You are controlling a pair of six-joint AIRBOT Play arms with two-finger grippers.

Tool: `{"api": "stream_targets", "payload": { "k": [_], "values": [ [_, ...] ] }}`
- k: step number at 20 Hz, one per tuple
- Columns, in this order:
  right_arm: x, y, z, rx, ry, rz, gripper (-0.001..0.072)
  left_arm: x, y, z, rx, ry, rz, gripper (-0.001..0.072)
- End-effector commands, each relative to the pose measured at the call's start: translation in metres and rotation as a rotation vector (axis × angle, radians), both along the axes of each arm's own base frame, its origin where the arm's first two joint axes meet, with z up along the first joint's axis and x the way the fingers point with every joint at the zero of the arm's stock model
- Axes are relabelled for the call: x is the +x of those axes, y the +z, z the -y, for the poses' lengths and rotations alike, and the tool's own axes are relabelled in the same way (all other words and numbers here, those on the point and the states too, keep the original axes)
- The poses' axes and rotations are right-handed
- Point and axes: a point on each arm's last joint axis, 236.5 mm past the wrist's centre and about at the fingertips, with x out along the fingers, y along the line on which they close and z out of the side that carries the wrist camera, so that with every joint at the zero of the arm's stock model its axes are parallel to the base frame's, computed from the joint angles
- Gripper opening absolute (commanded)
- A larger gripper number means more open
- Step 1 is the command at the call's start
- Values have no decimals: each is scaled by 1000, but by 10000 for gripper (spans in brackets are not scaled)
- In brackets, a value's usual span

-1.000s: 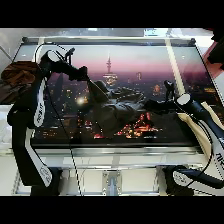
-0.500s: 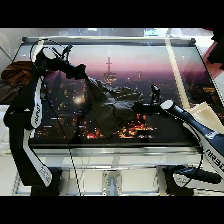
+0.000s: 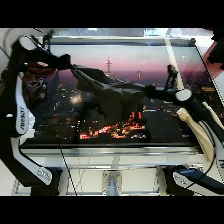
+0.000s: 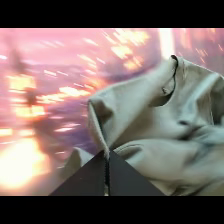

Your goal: Fold the shirts.

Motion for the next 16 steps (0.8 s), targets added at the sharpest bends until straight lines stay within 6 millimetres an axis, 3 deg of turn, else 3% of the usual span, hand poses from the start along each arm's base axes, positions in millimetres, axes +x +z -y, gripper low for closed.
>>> {"api": "stream_targets", "payload": {
  "k": [1, 4, 8, 10, 12, 13, 14, 16],
  "values": [
    [-13, 99, 46, -82, -23, 176, 34, -28, 66, -65, 138, 96, 104, 12],
    [-41, 187, 63, -138, -42, 350, 33, -69, 142, -84, 227, 114, 254, 12],
    [-88, 286, 57, -196, -20, 555, 33, -137, 251, -74, 264, 131, 530, 12],
    [-104, 323, 54, -205, -19, 637, 32, -167, 295, -66, 256, 139, 660, 12],
    [-110, 338, 52, -201, -18, 671, 32, -183, 316, -53, 217, 123, 726, 12],
    [-109, 335, 50, -195, -11, 662, 32, -184, 316, -45, 190, 101, 723, 12],
    [-106, 325, 48, -196, 7, 627, 32, -179, 307, -40, 163, 85, 702, 12],
    [-92, 291, 44, -198, 54, 511, 32, -159, 269, -39, 130, 78, 606, 11]
  ]
}}
